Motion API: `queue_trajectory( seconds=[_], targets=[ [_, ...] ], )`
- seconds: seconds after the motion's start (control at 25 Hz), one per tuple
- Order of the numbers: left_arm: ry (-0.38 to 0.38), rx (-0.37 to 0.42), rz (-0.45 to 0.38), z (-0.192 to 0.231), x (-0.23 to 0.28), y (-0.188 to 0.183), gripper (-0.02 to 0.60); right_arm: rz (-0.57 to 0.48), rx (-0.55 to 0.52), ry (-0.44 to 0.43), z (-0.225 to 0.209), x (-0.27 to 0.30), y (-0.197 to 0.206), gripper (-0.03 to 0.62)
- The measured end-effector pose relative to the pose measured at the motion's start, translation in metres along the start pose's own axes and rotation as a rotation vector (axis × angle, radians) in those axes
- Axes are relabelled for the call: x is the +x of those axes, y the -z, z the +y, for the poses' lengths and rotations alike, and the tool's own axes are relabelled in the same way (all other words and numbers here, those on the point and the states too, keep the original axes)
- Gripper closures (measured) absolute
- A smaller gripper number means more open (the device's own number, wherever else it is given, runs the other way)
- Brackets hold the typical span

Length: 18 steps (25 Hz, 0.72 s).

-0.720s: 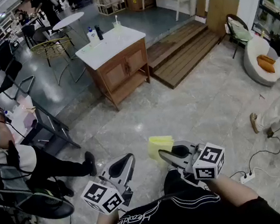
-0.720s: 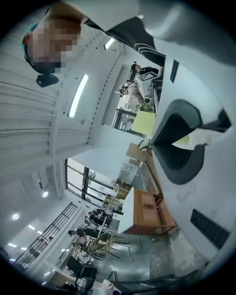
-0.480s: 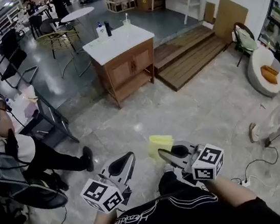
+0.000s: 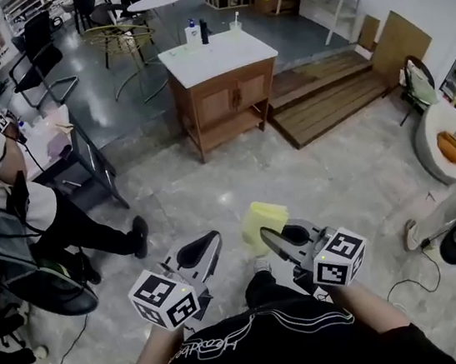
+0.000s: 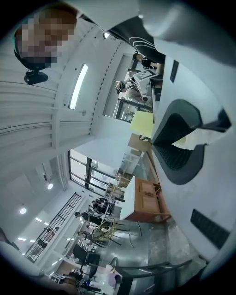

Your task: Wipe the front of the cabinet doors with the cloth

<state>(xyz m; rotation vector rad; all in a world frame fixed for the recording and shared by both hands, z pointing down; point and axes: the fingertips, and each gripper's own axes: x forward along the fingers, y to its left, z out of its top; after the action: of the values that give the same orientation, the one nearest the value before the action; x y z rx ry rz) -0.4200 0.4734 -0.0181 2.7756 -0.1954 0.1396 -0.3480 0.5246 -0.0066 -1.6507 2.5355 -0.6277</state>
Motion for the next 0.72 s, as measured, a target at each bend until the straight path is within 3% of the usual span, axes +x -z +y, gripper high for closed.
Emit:
queue_trajectory(
  seconds=[0.28,0.44,0.72],
  targets=[
    [-0.038,-0.008,0.015,0.017,0.025,0.007,0.575,0.022,0.009,-0.018,-0.034,0.012,0.004,0.553],
    [-0.061,-0.07,0.062,0.029,0.053,0.021,0.575,0.046,0.055,-0.018,-0.067,0.013,0.008,0.553],
    [-0.08,-0.158,0.13,0.079,0.149,0.033,0.575,0.105,0.125,0.007,-0.164,0.024,0.014,0.553]
  ],
)
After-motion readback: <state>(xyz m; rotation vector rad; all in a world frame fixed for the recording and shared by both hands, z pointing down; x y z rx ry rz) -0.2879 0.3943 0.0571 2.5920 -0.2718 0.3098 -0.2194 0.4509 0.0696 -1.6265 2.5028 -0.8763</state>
